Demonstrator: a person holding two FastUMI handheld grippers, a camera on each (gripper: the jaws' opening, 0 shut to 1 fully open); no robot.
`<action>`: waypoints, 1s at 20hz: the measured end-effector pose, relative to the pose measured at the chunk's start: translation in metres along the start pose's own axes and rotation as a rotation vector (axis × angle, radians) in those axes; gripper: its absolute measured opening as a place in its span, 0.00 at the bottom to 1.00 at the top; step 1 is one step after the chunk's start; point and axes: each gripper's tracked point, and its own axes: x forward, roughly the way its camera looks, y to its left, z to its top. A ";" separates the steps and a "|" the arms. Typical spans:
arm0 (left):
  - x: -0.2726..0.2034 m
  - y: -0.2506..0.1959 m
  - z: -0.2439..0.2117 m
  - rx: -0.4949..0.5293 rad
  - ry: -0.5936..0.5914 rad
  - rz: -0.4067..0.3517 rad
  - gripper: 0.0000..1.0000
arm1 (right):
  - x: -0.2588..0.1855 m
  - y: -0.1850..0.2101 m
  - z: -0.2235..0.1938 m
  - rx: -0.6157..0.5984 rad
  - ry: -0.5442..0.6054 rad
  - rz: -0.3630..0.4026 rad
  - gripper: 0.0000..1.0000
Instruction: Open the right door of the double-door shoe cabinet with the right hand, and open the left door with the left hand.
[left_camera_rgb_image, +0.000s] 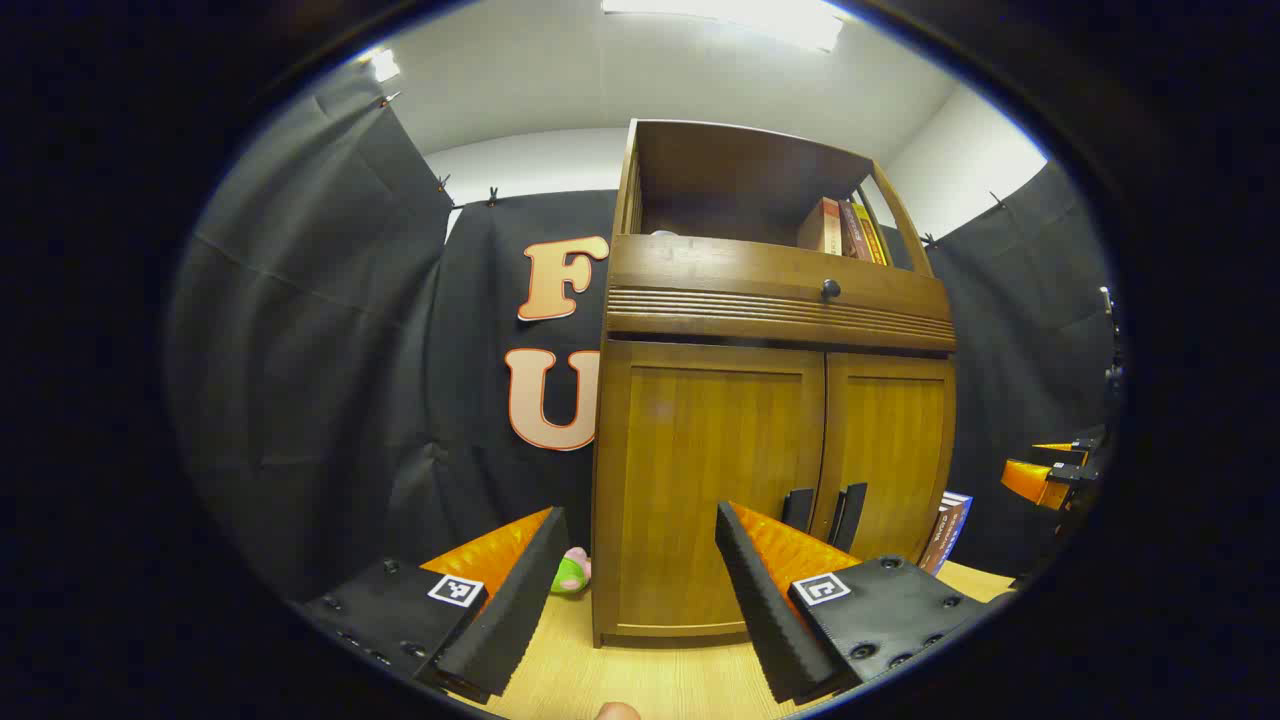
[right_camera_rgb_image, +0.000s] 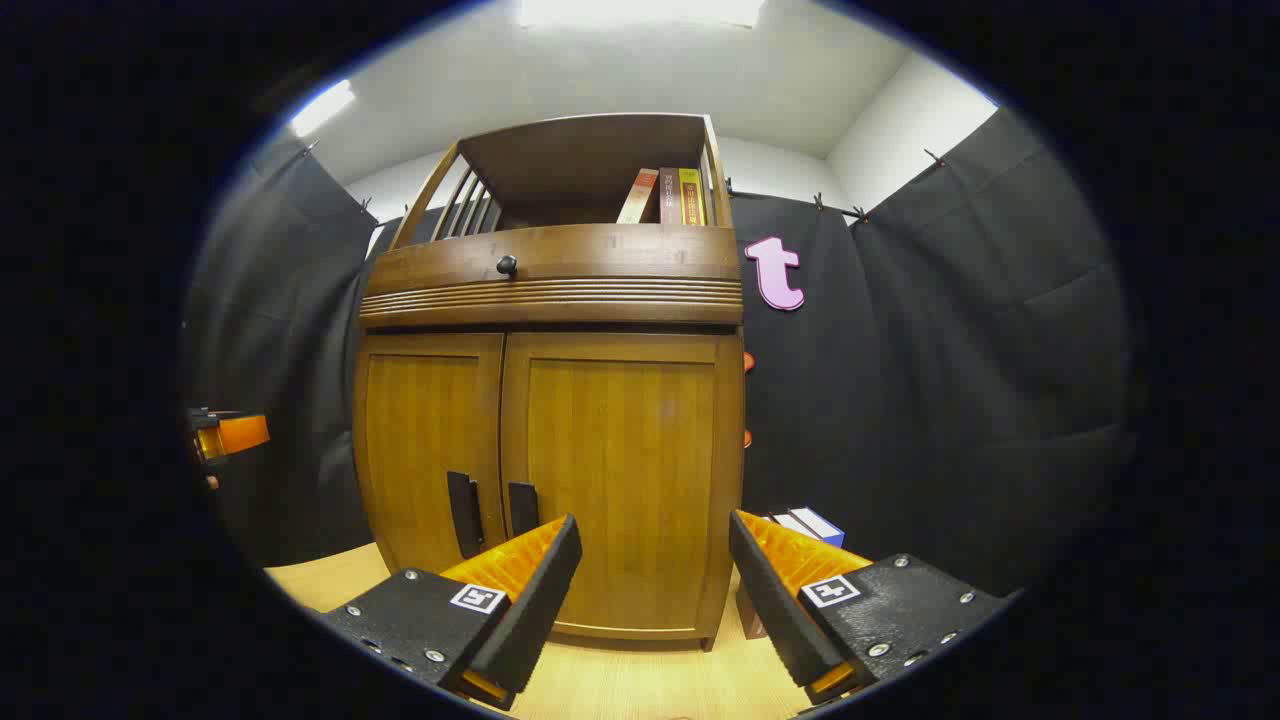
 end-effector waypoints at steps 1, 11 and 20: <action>0.001 -0.003 -0.001 0.008 0.005 -0.003 0.95 | 0.000 -0.001 -0.001 0.003 0.001 0.000 1.00; -0.004 -0.026 0.007 0.043 -0.012 -0.041 0.94 | -0.008 -0.015 0.008 0.013 -0.021 -0.019 1.00; -0.004 -0.028 0.007 0.036 -0.006 -0.043 0.95 | -0.014 -0.017 0.007 -0.006 -0.019 -0.028 0.92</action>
